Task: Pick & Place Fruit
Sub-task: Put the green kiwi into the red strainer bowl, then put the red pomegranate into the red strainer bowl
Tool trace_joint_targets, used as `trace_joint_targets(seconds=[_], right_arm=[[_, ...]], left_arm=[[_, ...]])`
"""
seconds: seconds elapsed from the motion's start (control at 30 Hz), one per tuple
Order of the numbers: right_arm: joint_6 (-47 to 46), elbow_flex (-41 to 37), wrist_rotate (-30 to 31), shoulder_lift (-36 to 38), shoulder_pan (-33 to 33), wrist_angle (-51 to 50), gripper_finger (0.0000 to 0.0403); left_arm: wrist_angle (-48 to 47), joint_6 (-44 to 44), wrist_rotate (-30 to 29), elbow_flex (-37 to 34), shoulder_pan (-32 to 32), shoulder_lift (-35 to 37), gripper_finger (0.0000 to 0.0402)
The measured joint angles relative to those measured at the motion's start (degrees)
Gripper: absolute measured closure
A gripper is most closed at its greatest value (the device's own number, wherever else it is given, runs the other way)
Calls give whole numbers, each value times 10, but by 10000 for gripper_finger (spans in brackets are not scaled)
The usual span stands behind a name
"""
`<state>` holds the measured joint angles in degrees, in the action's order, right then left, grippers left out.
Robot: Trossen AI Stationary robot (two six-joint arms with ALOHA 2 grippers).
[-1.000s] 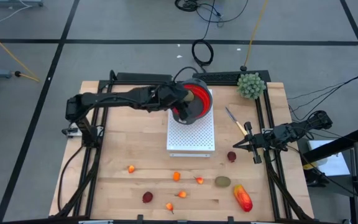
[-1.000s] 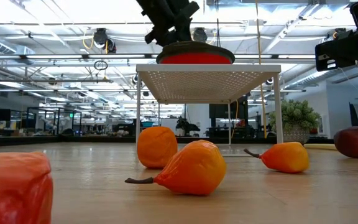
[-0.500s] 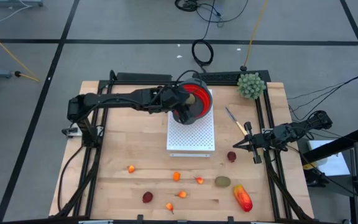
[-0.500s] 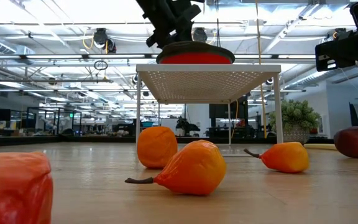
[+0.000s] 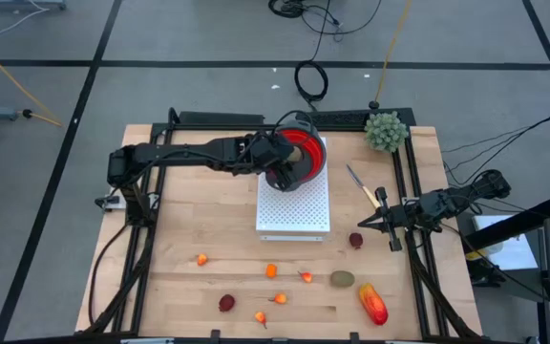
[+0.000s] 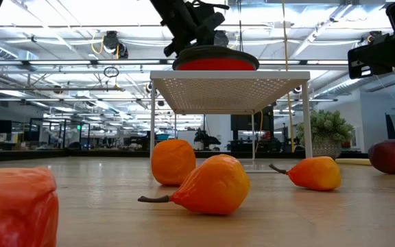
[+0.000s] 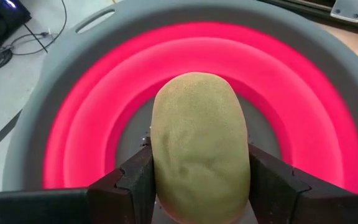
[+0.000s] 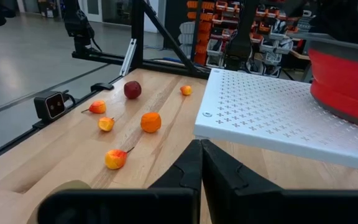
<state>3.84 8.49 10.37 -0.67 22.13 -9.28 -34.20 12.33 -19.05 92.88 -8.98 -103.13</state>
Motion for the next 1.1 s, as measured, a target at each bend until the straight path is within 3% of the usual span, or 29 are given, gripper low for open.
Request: trace_joint_targets(seconds=[0.23, 0.63, 1.1], right_arm=[[0, 0, 0, 0, 0, 0, 403], [-1, 0, 0, 0, 0, 0, 403], [-1, -1, 0, 0, 0, 0, 403]], left_arm=[[-4, -4, 42, 0, -8, -5, 201], [-3, -15, 45, 0, -8, -5, 198], [2, -48, 12, 0, -8, 8, 110]])
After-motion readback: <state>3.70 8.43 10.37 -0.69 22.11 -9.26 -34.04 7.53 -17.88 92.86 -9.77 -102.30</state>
